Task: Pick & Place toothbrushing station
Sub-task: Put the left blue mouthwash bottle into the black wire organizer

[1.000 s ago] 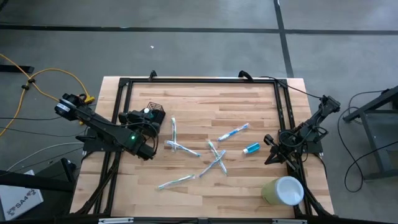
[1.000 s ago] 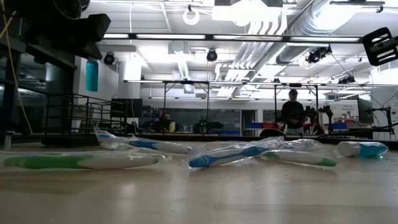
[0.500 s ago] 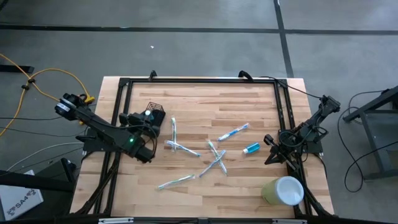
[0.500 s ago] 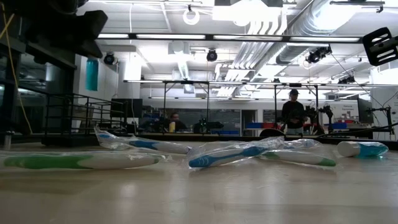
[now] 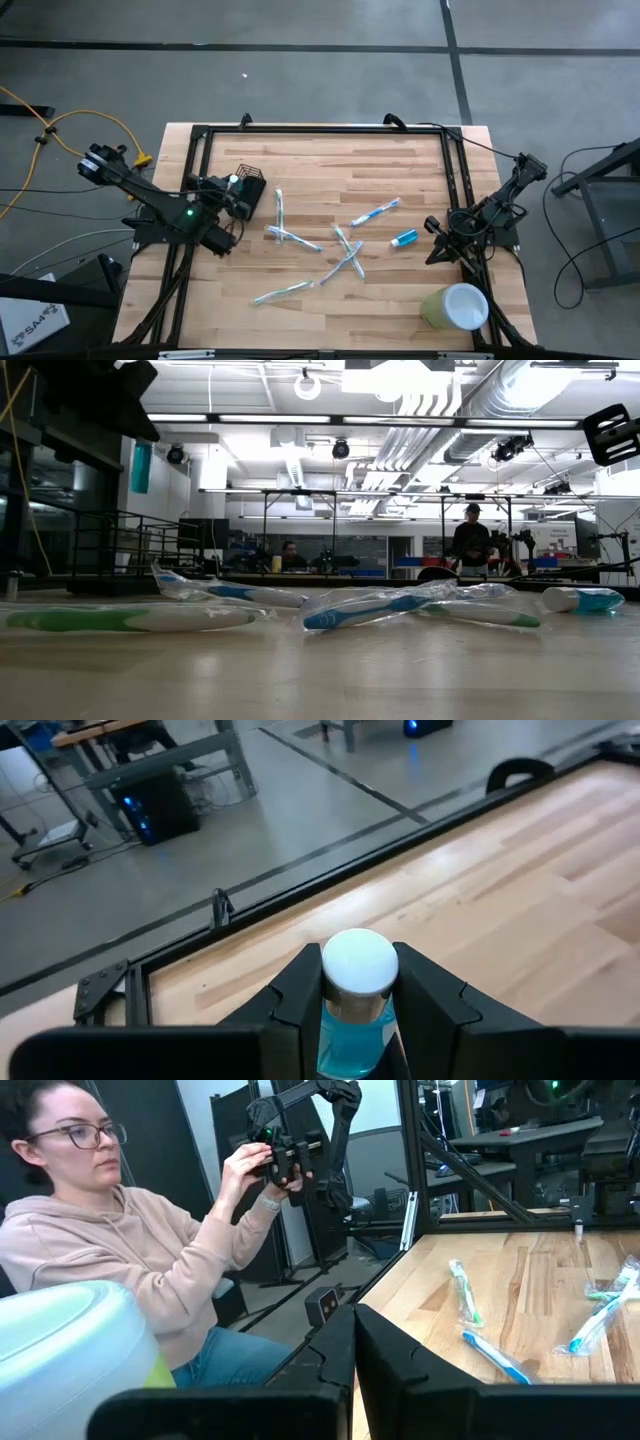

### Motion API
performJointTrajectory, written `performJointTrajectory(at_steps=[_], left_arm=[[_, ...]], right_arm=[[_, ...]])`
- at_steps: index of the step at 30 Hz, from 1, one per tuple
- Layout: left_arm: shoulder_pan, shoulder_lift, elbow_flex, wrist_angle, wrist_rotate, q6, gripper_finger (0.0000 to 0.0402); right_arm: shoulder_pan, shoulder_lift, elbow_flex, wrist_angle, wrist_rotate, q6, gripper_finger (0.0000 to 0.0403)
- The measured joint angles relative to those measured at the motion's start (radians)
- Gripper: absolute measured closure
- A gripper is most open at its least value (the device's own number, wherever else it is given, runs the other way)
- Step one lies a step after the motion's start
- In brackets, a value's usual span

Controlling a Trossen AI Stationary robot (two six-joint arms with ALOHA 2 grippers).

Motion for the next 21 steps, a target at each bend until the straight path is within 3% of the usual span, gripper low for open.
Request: performJointTrajectory(at_steps=[5, 13, 21], left_arm=[[0.0, -0.068, -0.027, 0.073, 0.029, 0.133, 0.0313], [0.0, -0.263, -0.174, 0.254, 0.028, 0.318, 0.0313], [-0.003, -0.522, -0.274, 0.55, 0.091, 0.773, 0.0313]], right_arm=[[0.0, 0.0, 0.0, 0.0, 0.0, 0.0, 0.0401], [0.0, 0.0, 0.0, 0.0, 0.0, 0.0, 0.0401], [0.0, 0.0, 0.0, 0.0, 0.0, 0.0, 0.0401]])
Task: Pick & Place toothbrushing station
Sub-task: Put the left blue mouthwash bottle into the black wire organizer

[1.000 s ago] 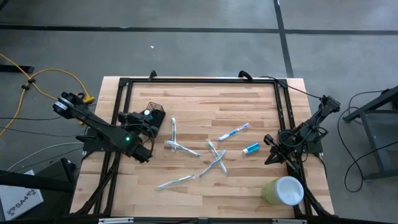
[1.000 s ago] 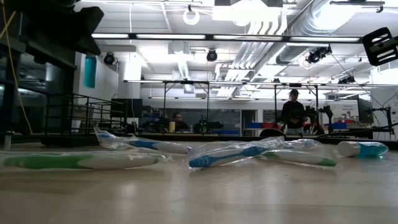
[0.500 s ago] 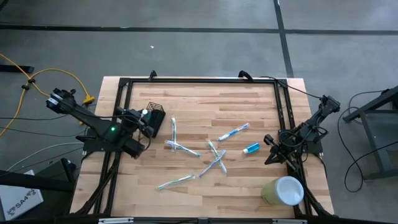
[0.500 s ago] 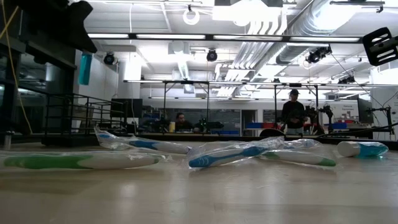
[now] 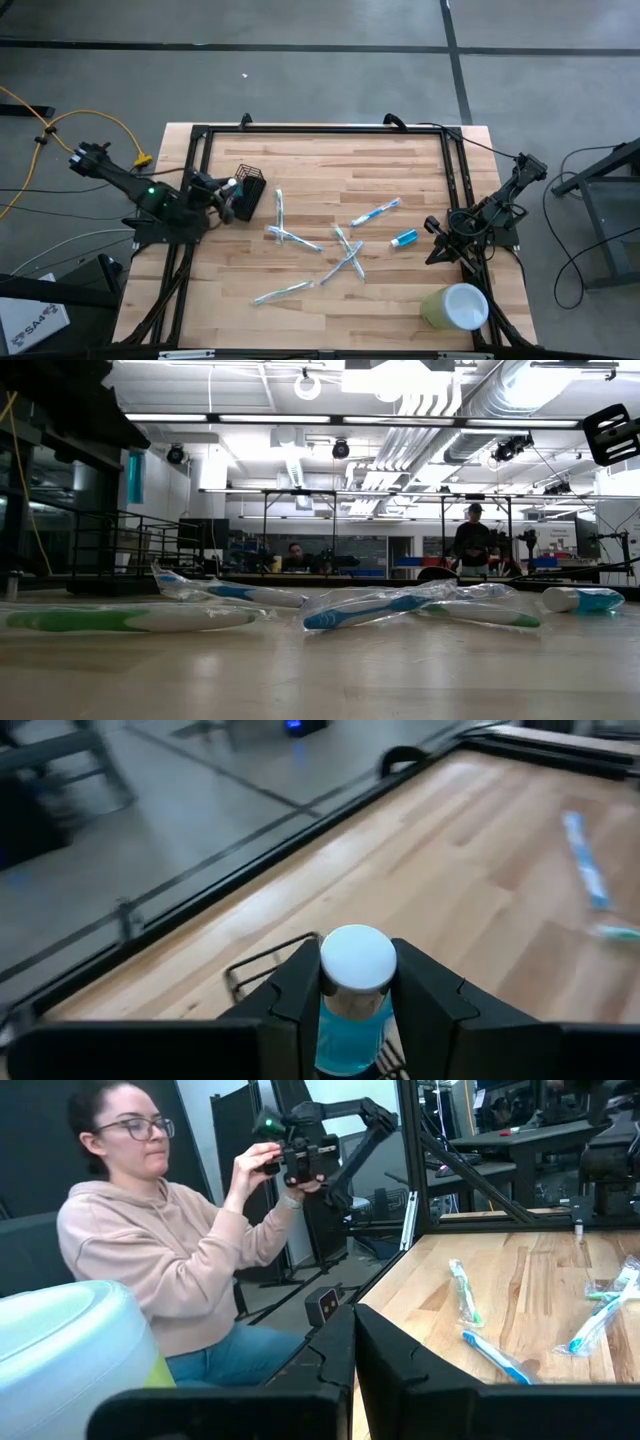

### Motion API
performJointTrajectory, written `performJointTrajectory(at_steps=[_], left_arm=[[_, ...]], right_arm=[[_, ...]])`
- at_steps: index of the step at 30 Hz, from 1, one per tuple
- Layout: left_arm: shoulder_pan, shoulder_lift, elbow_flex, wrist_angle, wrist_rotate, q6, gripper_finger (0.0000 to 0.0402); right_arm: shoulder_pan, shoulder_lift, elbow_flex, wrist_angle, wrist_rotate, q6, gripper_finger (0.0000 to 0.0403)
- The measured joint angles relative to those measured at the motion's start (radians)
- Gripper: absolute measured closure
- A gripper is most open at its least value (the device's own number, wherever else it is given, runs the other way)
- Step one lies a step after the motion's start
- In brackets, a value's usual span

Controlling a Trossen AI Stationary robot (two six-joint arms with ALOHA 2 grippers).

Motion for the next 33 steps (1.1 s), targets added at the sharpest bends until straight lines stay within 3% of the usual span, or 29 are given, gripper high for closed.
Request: performJointTrajectory(at_steps=[6, 14, 17, 23, 33], left_arm=[[0.023, -0.159, -0.058, 0.056, 0.04, 0.164, 0.0313], [0.094, -0.266, -0.084, 0.167, 0.187, 0.347, 0.0313], [0.132, -0.256, -0.084, 0.176, 0.199, 0.358, 0.0313], [0.202, -0.162, -0.084, 0.197, 0.191, 0.238, 0.0313], [0.289, -0.049, -0.084, 0.284, 0.197, 0.222, 0.0313]], right_arm=[[0.0, 0.0, 0.0, 0.0, 0.0, 0.0, 0.0401], [0.0, 0.0, 0.0, 0.0, 0.0, 0.0, 0.0401], [0.0, 0.0, 0.0, 0.0, 0.0, 0.0, 0.0401], [0.0, 0.0, 0.0, 0.0, 0.0, 0.0, 0.0401], [0.0, 0.0, 0.0, 0.0, 0.0, 0.0, 0.0401]])
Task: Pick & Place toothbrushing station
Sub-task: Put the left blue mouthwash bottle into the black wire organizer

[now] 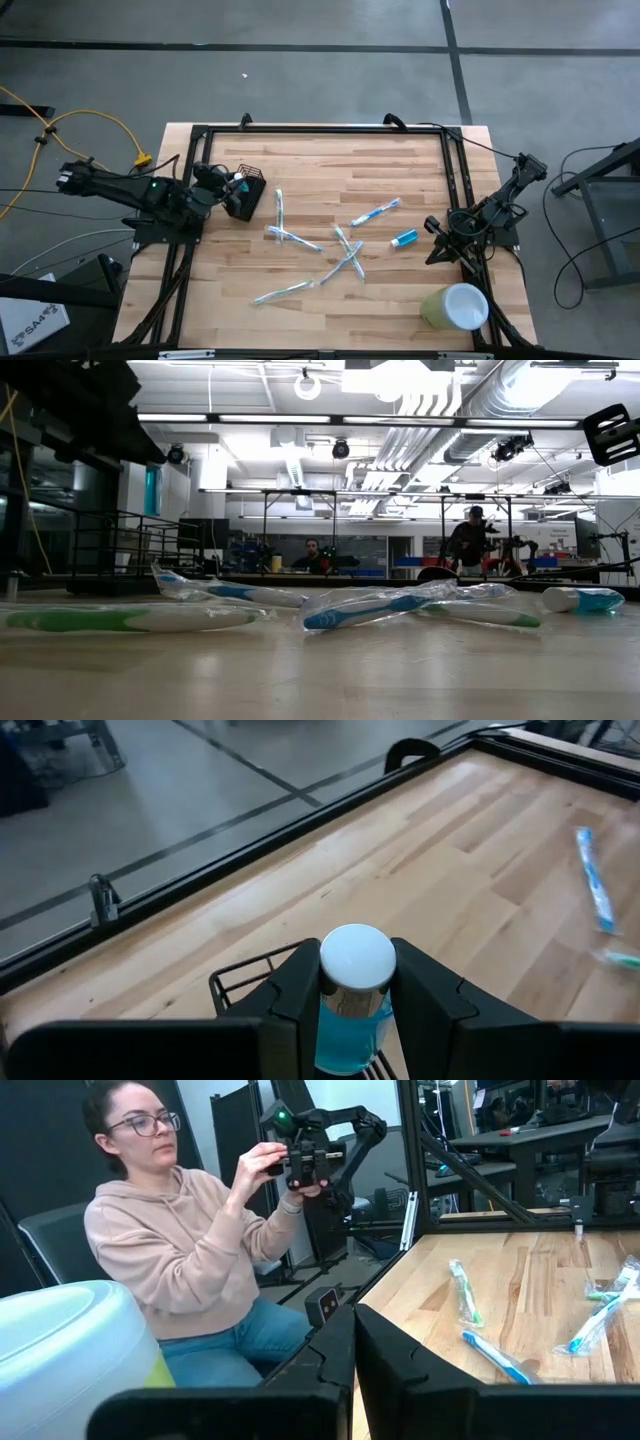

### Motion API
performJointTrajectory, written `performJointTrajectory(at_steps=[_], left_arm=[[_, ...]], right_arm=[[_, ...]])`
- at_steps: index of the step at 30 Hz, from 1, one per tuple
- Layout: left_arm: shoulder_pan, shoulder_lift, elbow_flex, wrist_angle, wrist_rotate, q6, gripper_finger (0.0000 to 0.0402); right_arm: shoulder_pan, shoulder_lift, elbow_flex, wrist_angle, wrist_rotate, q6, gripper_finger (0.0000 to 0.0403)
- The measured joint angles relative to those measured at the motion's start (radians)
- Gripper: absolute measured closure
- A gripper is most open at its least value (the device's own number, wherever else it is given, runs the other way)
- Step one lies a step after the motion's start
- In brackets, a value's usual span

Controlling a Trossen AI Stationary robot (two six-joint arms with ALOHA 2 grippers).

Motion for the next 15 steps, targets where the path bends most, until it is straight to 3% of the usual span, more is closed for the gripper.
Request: performJointTrajectory(at_steps=[15], left_arm=[[-0.019, 0.108, -0.022, -0.002, -0.062, -0.159, 0.0313]], right_arm=[[0.0, 0.0, 0.0, 0.0, 0.0, 0.0, 0.0401]])
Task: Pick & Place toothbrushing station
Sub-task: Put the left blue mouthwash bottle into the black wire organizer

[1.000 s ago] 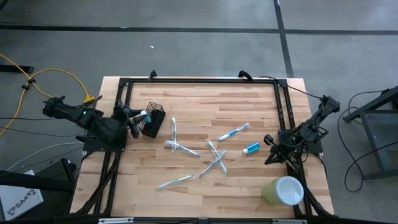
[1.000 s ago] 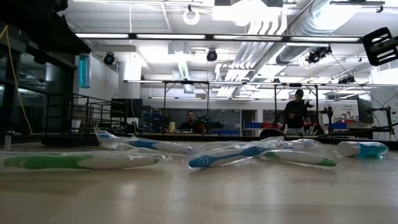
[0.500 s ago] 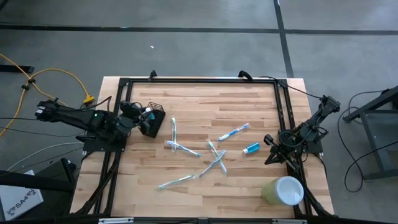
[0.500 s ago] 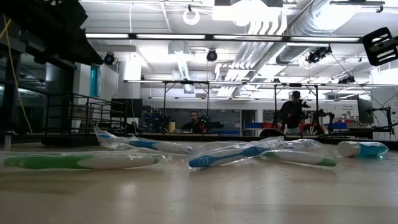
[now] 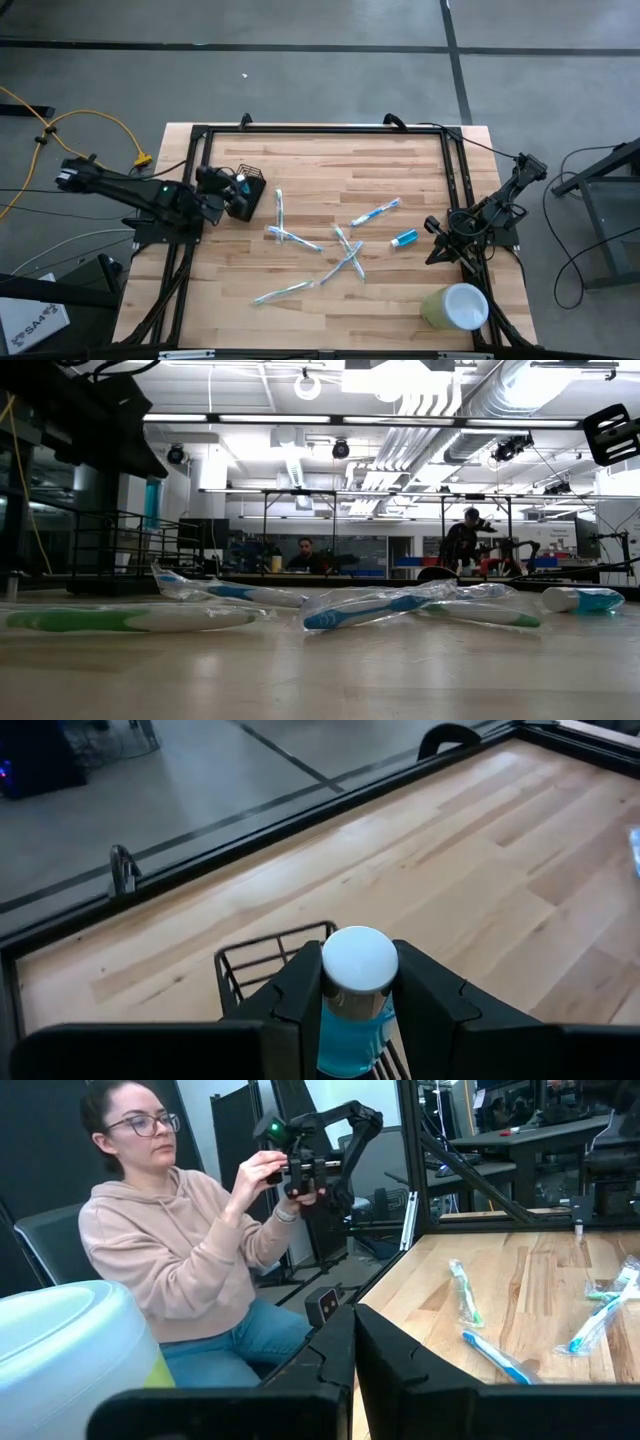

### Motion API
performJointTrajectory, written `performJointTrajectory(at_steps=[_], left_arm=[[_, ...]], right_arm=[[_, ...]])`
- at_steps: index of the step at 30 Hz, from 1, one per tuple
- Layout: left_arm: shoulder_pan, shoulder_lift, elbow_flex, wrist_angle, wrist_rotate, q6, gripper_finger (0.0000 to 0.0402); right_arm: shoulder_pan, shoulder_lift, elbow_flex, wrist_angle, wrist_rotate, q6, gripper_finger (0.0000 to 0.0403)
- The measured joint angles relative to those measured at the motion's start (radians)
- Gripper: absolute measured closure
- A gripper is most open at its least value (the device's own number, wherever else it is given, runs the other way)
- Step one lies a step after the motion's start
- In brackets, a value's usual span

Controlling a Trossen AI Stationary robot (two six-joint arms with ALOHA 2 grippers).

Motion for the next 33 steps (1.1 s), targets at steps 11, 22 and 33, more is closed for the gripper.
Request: performJointTrajectory(at_steps=[11, 22, 33], left_arm=[[-0.106, 0.002, -0.063, -0.004, -0.109, -0.146, 0.0313], [-0.108, 0.081, -0.063, -0.052, -0.101, -0.255, 0.0313], [-0.108, 0.176, -0.063, -0.053, -0.085, -0.351, 0.0313]], right_arm=[[0.0, 0.0, 0.0, 0.0, 0.0, 0.0, 0.0401], [0.0, 0.0, 0.0, 0.0, 0.0, 0.0, 0.0401], [0.0, 0.0, 0.0, 0.0, 0.0, 0.0, 0.0401]])
